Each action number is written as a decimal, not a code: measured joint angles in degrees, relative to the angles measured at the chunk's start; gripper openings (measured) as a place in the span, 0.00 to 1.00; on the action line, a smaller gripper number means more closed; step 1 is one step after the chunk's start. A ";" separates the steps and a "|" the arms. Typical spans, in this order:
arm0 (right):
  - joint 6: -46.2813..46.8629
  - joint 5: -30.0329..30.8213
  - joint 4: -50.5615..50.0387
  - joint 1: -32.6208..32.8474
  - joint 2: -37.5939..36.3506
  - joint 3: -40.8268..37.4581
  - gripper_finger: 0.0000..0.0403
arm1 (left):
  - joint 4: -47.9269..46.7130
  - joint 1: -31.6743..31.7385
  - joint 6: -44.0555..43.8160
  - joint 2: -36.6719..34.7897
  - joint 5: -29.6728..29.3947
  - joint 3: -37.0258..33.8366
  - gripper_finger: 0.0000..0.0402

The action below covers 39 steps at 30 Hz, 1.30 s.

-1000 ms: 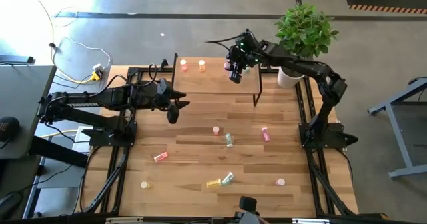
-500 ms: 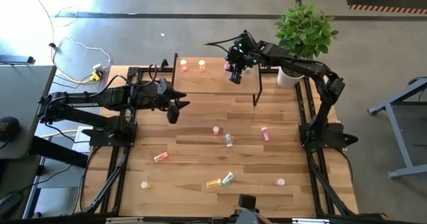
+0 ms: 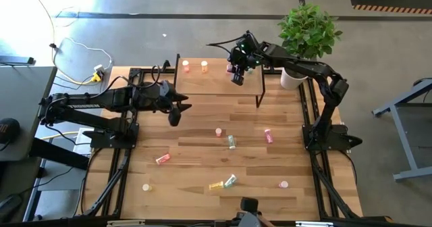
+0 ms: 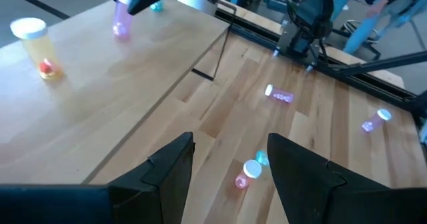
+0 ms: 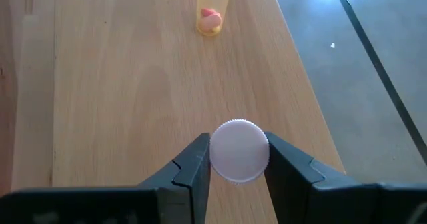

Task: Pick and place medicine bottles onto shelf by color
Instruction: Put the bottom left violet pill bottle on the shelf

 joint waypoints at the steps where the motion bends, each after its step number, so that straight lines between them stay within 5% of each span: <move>1: 0.01 0.02 0.00 0.00 0.00 0.00 0.29 | 0.00 0.00 0.00 -0.02 0.40 0.00 0.46; 39: 3.75 2.75 1.79 -0.33 0.00 0.00 0.35 | 0.07 0.02 0.00 -0.01 2.69 0.00 0.46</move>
